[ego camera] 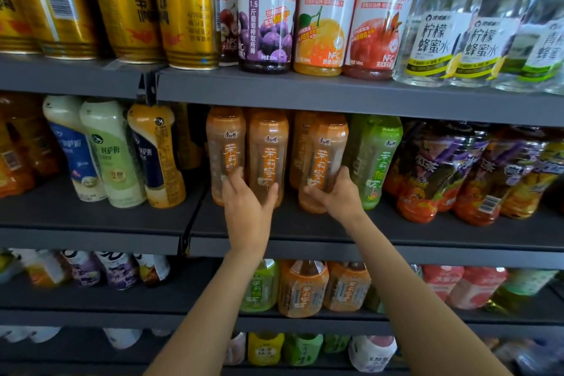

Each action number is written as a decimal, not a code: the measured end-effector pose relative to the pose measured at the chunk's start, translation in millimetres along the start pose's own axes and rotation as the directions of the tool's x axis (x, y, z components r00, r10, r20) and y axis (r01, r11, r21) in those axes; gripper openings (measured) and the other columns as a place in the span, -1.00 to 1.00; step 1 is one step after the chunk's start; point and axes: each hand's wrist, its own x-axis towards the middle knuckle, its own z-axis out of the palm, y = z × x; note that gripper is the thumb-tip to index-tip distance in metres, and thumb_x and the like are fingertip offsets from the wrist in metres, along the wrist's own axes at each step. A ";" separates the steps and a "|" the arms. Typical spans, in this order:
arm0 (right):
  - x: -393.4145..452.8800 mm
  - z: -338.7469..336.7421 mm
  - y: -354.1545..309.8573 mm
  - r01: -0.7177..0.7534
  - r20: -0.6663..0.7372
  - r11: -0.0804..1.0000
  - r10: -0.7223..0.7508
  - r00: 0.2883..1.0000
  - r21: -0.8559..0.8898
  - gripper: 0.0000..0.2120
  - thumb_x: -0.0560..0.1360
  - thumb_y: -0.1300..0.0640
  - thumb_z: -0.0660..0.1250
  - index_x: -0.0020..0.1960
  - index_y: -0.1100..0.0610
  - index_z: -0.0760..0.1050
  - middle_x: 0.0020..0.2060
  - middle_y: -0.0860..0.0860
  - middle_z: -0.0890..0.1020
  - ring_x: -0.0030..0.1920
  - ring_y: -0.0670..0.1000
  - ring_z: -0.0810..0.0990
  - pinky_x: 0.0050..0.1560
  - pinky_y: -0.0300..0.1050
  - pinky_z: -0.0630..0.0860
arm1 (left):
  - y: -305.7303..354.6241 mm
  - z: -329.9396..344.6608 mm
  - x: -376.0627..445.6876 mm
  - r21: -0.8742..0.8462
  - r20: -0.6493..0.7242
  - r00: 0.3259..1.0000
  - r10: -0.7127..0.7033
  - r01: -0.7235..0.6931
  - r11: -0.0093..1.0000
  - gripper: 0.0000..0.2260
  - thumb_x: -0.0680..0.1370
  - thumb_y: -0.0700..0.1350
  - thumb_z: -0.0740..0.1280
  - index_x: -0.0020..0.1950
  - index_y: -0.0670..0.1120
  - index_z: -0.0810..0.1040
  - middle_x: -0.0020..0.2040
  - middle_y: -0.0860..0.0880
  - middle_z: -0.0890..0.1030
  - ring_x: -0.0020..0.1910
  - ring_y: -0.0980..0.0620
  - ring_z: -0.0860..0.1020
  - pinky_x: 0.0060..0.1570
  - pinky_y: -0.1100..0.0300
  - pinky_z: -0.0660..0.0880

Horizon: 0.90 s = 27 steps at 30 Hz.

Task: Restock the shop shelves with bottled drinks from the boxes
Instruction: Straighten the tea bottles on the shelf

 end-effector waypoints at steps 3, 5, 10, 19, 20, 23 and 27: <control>5.3 -0.7 0.7 0.005 0.057 1.000 -0.005 0.998 -0.013 -0.47 0.40 0.13 0.46 0.23 0.23 0.26 0.17 0.12 0.53 0.19 0.09 0.52 0.13 -0.14 0.45 | 3.7 15.9 4.2 0.118 0.003 0.999 -0.035 0.034 0.992 -0.37 0.47 0.09 0.36 0.39 -0.21 0.25 0.31 -0.19 0.37 0.31 -0.14 0.38 0.20 0.02 0.44; 5.8 -1.7 3.7 0.030 0.081 0.998 -0.026 0.996 -0.048 -0.47 0.40 0.13 0.46 0.23 0.23 0.27 0.18 0.12 0.54 0.19 0.10 0.53 0.17 -0.08 0.47 | 10.0 25.1 6.1 0.154 -0.031 0.995 -0.090 0.093 0.984 -0.34 0.45 0.10 0.38 0.40 -0.21 0.24 0.32 -0.21 0.35 0.31 -0.16 0.36 0.23 0.00 0.39; 9.0 5.6 6.6 0.082 0.084 0.993 -0.075 0.994 -0.087 -0.46 0.39 0.10 0.47 0.24 0.24 0.31 0.18 0.14 0.51 0.20 0.10 0.50 0.19 -0.09 0.45 | 13.7 39.4 8.4 0.203 -0.083 0.980 -0.179 0.193 0.960 -0.35 0.44 0.08 0.40 0.39 -0.20 0.26 0.33 -0.23 0.31 0.32 -0.19 0.30 0.26 -0.04 0.28; -3.8 7.1 5.6 0.115 -0.052 0.988 -0.121 0.991 -0.100 -0.43 0.39 0.07 0.46 0.29 0.22 0.32 0.21 0.10 0.46 0.25 0.04 0.45 0.22 -0.16 0.41 | 6.7 13.2 7.8 0.119 -0.017 0.990 -0.141 0.142 0.983 -0.40 0.36 0.11 0.47 0.27 -0.19 0.42 0.24 -0.16 0.44 0.26 -0.14 0.39 0.26 -0.02 0.32; -16.3 8.0 1.8 0.187 -0.191 0.975 -0.208 0.959 -0.123 -0.43 0.40 0.07 0.46 0.30 0.22 0.33 0.21 0.08 0.44 0.24 -0.01 0.43 0.22 -0.20 0.38 | 2.8 4.6 5.7 0.098 0.005 0.991 -0.134 0.133 0.986 -0.39 0.35 0.11 0.48 0.27 -0.18 0.43 0.24 -0.15 0.44 0.24 -0.15 0.42 0.26 -0.05 0.34; -46.9 26.6 -19.3 0.422 -0.333 0.890 -0.456 0.825 -0.173 -0.60 0.46 0.13 0.39 0.25 0.18 0.39 0.14 0.05 0.48 0.18 -0.07 0.44 0.19 -0.22 0.41 | -11.6 -23.5 4.3 0.070 0.047 0.993 -0.106 0.102 0.992 -0.36 0.30 0.10 0.51 0.27 -0.17 0.45 0.19 -0.15 0.45 0.15 -0.16 0.48 0.18 -0.09 0.43; -26.6 72.9 -41.6 0.347 -0.090 0.929 -0.359 0.929 -0.126 -0.49 0.51 0.17 0.32 0.39 0.22 0.24 0.30 0.10 0.39 0.33 0.03 0.38 0.32 -0.21 0.31 | -26.3 -52.9 8.8 0.111 0.063 0.992 -0.109 0.101 0.989 -0.35 0.31 0.08 0.51 0.30 -0.16 0.44 0.18 -0.15 0.45 0.15 -0.14 0.47 0.11 0.03 0.42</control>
